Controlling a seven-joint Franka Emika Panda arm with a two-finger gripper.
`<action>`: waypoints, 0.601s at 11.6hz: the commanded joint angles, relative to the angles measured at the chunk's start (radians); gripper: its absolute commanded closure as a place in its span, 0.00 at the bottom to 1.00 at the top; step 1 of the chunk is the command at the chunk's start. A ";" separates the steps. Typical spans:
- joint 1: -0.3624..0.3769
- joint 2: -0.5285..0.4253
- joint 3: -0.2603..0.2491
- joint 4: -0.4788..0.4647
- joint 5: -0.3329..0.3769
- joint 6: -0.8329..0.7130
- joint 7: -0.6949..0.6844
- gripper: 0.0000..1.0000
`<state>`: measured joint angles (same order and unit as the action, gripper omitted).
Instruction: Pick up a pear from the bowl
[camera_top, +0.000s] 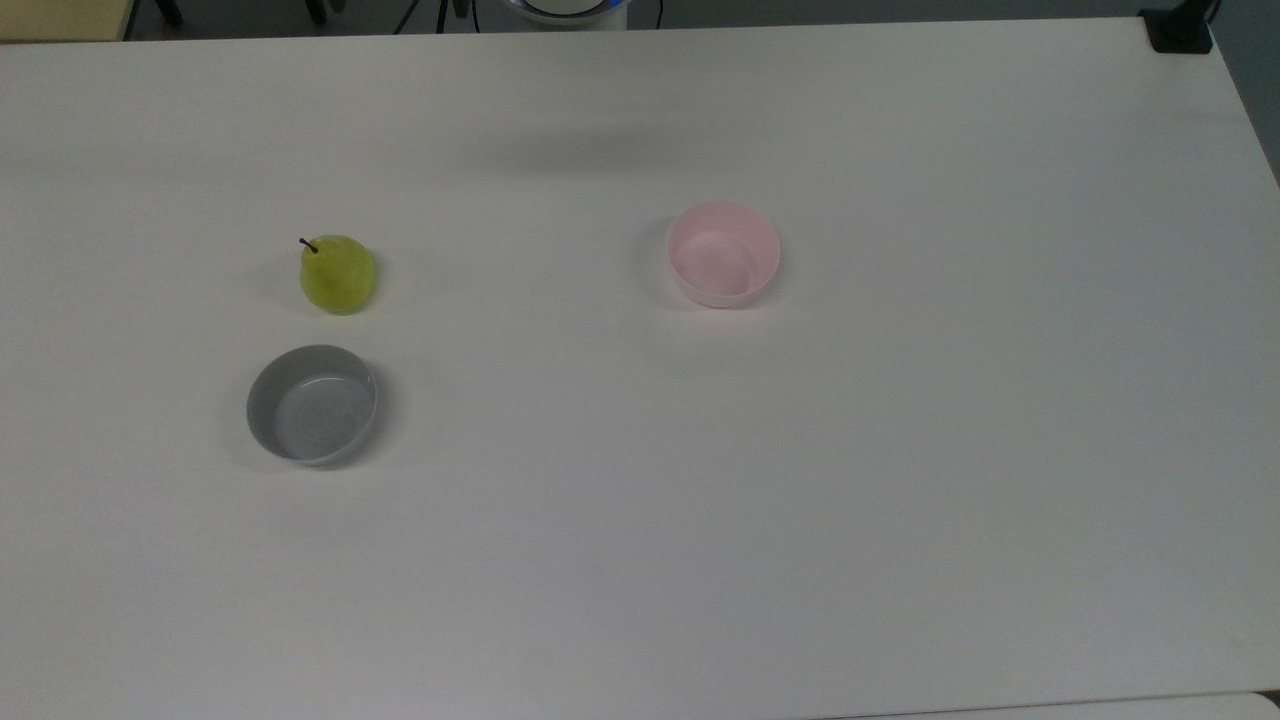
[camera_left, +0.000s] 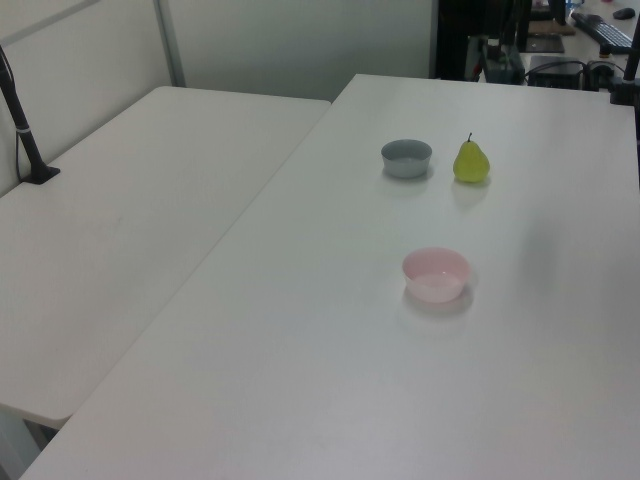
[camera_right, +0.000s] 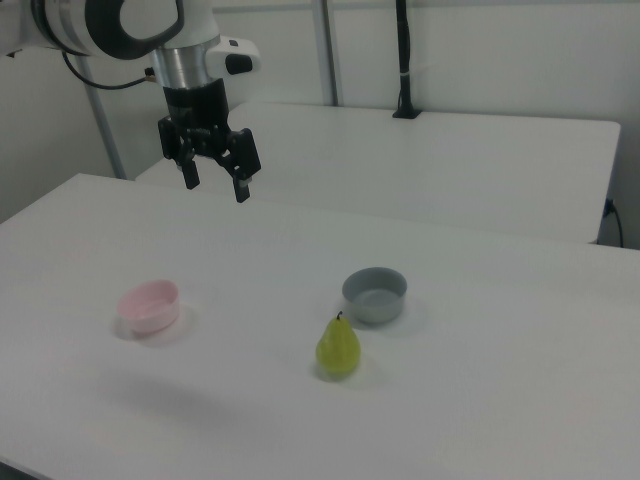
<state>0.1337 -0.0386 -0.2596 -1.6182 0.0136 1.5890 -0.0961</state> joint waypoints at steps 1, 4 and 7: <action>0.003 -0.024 0.016 -0.069 0.002 0.112 -0.089 0.00; -0.026 -0.020 0.039 -0.068 0.000 0.114 -0.106 0.00; -0.072 -0.012 0.080 -0.063 0.000 0.111 -0.108 0.00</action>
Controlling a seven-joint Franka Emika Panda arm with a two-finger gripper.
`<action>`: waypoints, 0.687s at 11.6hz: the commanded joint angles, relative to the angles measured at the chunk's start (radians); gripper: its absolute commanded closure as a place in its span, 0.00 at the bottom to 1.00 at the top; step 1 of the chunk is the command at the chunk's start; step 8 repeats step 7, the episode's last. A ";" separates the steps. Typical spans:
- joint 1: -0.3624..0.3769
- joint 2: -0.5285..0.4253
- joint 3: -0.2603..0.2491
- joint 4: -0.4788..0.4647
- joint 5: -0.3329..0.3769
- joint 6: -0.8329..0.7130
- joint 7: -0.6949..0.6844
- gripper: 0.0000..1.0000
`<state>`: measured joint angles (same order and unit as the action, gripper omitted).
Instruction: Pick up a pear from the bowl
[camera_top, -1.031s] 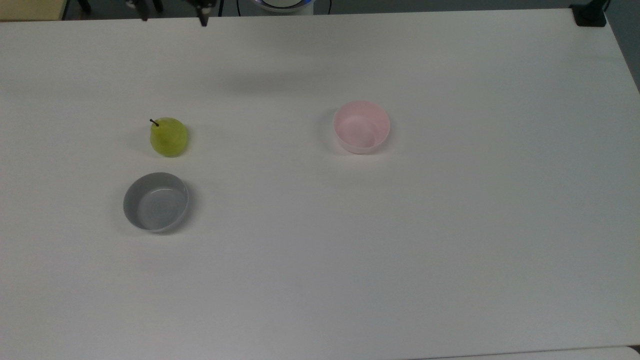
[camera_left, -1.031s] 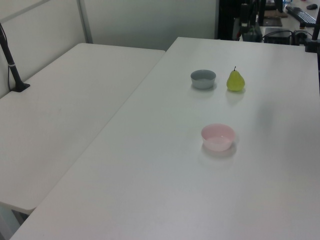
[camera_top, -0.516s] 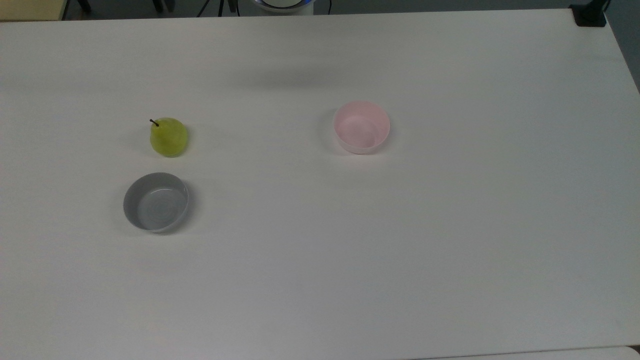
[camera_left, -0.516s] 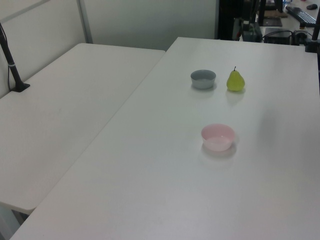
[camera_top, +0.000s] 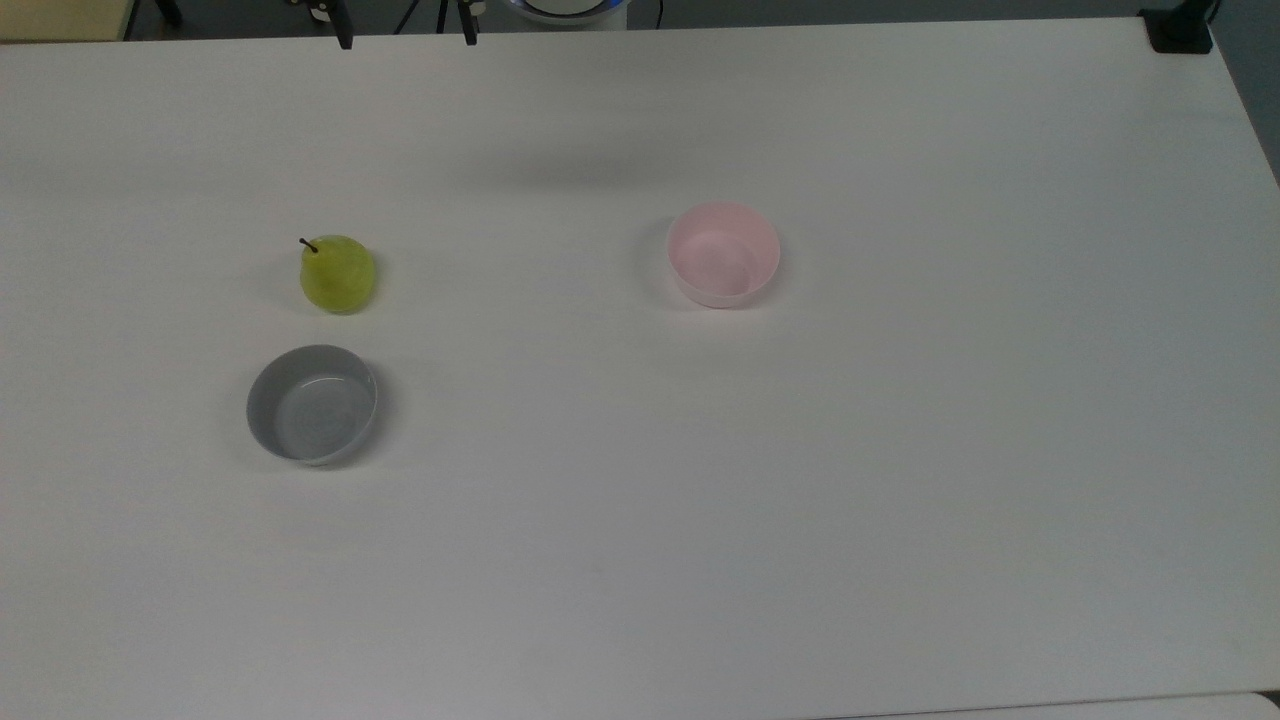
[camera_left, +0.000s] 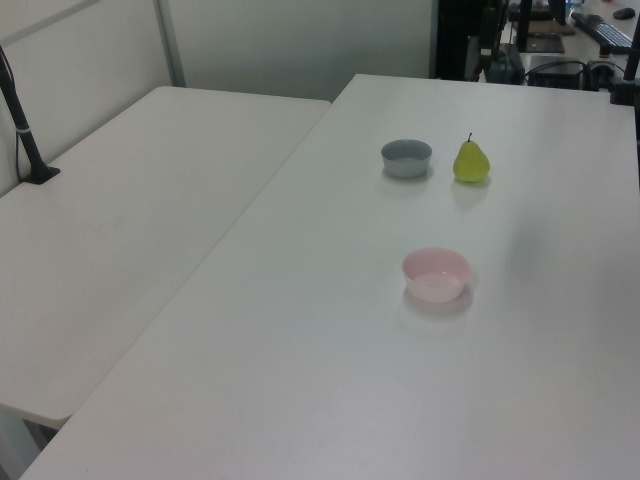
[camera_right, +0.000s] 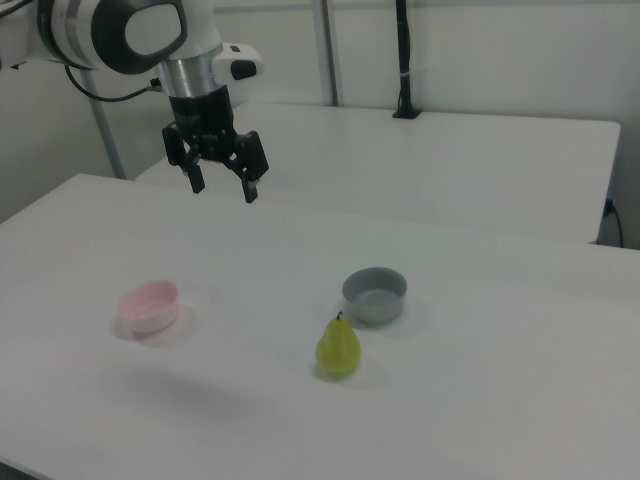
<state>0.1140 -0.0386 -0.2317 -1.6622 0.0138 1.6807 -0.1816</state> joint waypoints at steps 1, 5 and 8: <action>-0.080 -0.007 0.089 -0.018 -0.002 0.019 -0.021 0.00; -0.085 -0.007 0.097 -0.016 -0.003 0.019 -0.013 0.00; -0.080 -0.007 0.097 -0.016 -0.005 0.017 -0.010 0.00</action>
